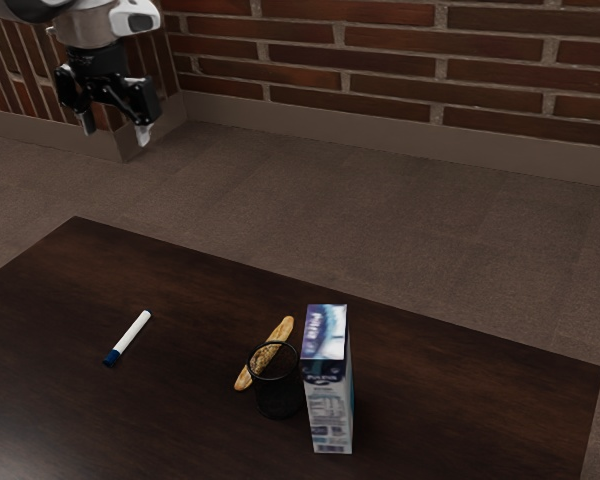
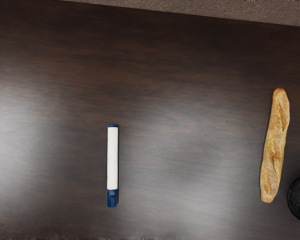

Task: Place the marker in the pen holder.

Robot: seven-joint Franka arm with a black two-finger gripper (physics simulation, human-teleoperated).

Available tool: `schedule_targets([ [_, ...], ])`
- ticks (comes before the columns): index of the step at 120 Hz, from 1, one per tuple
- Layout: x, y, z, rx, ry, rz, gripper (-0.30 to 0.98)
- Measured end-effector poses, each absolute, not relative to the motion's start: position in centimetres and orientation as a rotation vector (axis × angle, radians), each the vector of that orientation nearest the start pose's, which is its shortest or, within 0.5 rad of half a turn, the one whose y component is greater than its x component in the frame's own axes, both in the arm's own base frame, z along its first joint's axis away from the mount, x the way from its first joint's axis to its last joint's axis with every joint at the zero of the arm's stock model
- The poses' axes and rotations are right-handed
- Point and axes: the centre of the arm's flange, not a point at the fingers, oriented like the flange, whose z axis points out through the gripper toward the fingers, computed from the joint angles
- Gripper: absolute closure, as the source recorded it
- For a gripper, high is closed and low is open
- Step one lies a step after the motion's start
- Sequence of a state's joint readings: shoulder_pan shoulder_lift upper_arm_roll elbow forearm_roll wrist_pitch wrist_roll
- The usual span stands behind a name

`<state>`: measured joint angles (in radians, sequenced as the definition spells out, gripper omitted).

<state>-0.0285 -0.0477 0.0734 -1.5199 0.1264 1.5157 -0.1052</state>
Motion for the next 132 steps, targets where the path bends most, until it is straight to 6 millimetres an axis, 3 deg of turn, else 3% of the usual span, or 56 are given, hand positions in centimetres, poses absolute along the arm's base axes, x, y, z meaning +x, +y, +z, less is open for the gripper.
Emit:
schedule_targets([
  [24,52.7,5.0,66.2,-2.996,-0.318,-0.036,0.00],
  [49,49.7,11.7,51.3,-2.941,-0.521,0.435,0.00],
  [68,48.3,12.6,41.4,-2.930,-0.537,0.620,0.00],
  [83,49.5,12.8,35.4,-2.952,-0.514,0.672,0.00],
  [92,51.0,12.7,33.2,-2.972,-0.476,0.655,0.00],
  [102,52.7,13.9,31.2,-2.989,-0.458,0.631,0.00],
  [132,56.5,16.9,27.5,-3.030,-0.368,0.580,0.00],
])
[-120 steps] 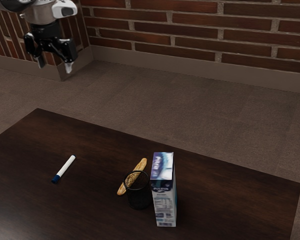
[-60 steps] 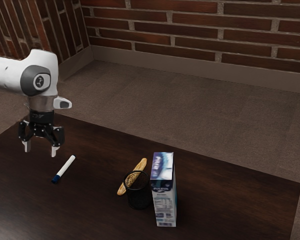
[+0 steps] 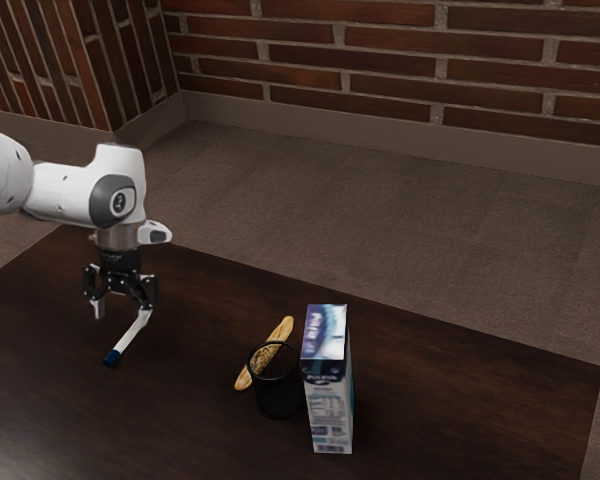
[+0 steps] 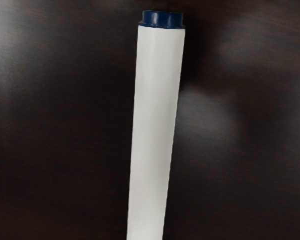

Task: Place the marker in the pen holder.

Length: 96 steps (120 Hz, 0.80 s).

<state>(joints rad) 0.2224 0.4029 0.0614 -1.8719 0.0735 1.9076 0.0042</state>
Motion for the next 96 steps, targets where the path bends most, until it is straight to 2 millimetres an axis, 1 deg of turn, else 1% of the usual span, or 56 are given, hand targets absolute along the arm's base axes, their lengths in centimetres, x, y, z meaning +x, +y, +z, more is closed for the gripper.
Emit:
schedule_targets([
  [21,57.3,17.4,25.5,-3.051,-0.277,0.579,0.00],
  [32,57.9,17.6,24.9,-3.060,-0.232,0.571,0.00],
  [50,60.2,18.2,24.7,-3.077,-0.179,0.523,0.00],
  [63,61.4,18.6,23.9,-3.095,-0.162,0.532,0.00],
  [77,61.4,19.1,23.1,-3.115,-0.160,0.568,0.00],
  [96,61.2,19.1,22.9,-3.130,-0.135,0.593,0.01],
])
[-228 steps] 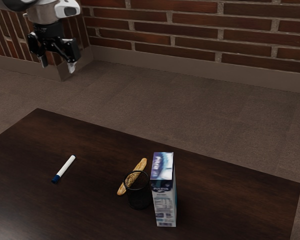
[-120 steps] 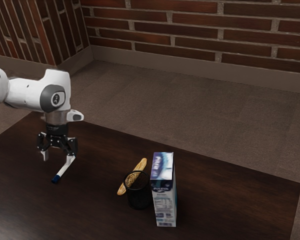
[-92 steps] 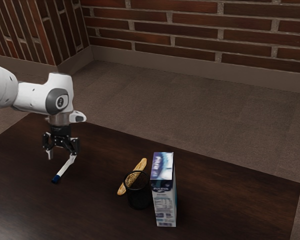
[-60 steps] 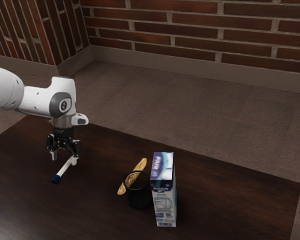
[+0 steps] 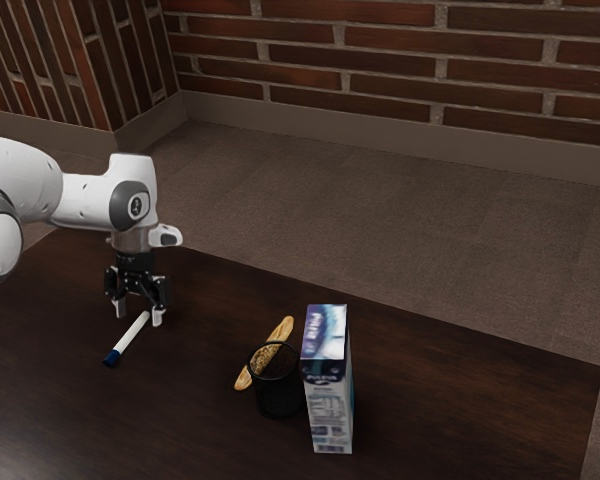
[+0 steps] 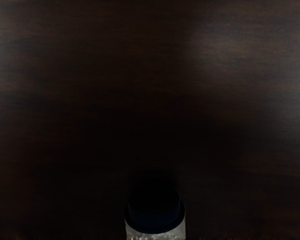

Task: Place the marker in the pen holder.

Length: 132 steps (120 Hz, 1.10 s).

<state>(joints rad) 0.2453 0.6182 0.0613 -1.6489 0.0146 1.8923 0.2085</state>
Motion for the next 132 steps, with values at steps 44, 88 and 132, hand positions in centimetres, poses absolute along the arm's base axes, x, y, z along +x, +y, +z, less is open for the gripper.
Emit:
schedule_targets([
  [44,61.1,18.8,23.4,-3.127,-0.069,0.600,0.63],
  [88,59.2,10.2,38.3,-3.004,0.229,0.224,0.77],
  [132,46.9,-12.1,47.7,-2.708,0.598,-0.582,0.78],
])
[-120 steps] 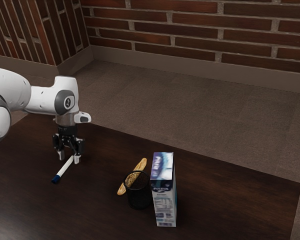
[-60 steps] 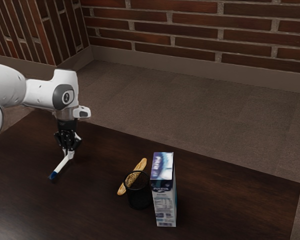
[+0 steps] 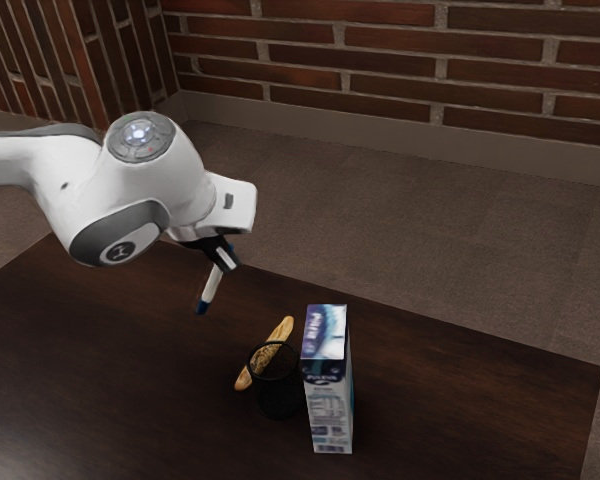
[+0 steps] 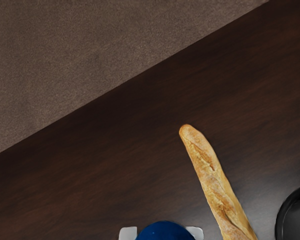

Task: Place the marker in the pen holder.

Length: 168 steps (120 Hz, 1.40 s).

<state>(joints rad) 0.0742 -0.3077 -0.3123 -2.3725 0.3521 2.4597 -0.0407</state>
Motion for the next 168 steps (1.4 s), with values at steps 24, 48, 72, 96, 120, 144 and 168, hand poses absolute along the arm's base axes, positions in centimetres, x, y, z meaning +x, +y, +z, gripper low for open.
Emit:
schedule_targets([
  [24,45.3,-17.8,47.5,-2.753,0.491,-0.745,0.77],
  [48,44.8,-19.0,46.5,-2.833,0.296,-0.822,0.77],
  [72,44.9,-19.6,45.9,-2.896,0.136,-0.861,0.76],
  [96,46.2,-18.3,42.9,-2.959,-0.028,-0.803,0.76],
  [120,46.8,-17.7,41.4,-2.989,-0.135,-0.771,0.75],
  [144,47.4,-17.0,40.1,-2.993,-0.187,-0.747,0.75],
  [168,47.9,-16.6,38.2,-3.010,-0.211,-0.710,0.75],
])
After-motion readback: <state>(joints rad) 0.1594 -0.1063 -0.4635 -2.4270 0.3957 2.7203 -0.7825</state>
